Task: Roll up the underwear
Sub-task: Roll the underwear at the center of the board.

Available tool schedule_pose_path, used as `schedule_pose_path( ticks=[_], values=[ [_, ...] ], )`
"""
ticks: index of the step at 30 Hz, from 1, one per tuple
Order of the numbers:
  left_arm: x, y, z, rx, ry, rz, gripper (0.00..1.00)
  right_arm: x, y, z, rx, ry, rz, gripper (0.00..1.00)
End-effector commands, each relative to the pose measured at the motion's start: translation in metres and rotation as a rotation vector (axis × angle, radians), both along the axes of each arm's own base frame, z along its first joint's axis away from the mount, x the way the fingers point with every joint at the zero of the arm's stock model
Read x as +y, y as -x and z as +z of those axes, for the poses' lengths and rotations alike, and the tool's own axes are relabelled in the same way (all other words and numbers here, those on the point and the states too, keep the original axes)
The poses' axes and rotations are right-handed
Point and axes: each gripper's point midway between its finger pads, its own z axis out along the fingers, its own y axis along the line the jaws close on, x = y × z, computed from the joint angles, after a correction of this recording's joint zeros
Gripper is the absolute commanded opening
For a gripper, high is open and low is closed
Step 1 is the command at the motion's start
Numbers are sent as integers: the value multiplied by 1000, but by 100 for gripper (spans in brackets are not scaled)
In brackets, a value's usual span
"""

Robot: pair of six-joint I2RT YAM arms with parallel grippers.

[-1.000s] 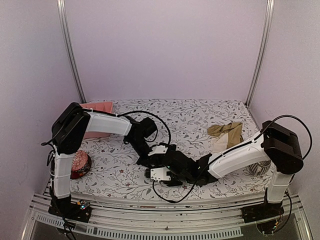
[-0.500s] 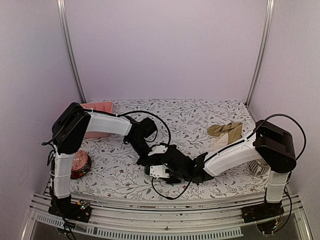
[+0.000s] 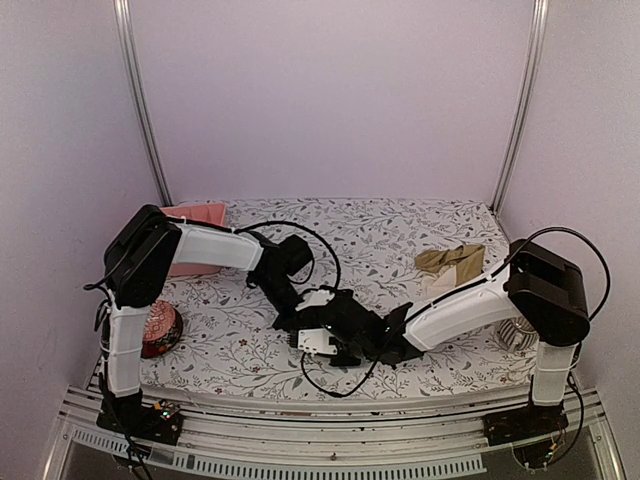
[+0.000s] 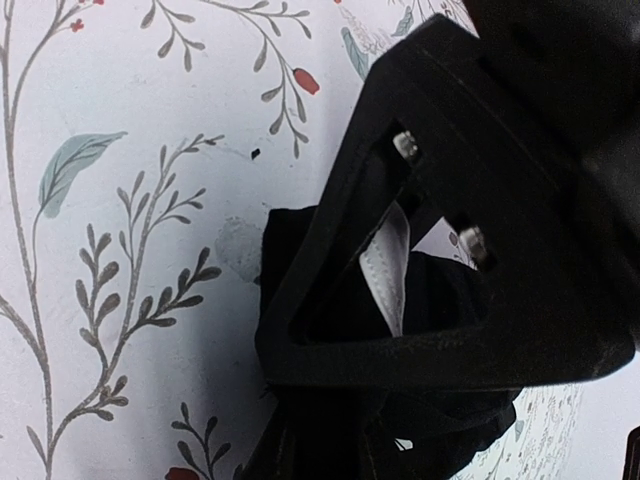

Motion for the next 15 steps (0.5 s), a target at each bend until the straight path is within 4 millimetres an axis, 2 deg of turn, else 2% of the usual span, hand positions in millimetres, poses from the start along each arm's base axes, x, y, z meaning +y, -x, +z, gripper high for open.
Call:
schedule_pose_path(
  ticks=[1, 5, 10, 15],
  values=[
    [43, 31, -46, 82, -224, -37, 7, -7, -10, -18, 76, 22, -50, 3],
    [40, 22, -25, 26, -183, -21, 54, -6, -7, -18, 135, 4, -53, 3],
    [39, 8, 7, -59, -120, 22, 96, -8, -3, -15, 199, -20, -63, 3],
    [42, -1, 44, -159, -21, 63, 99, -9, -1, -12, 254, -47, -77, 3]
  ],
)
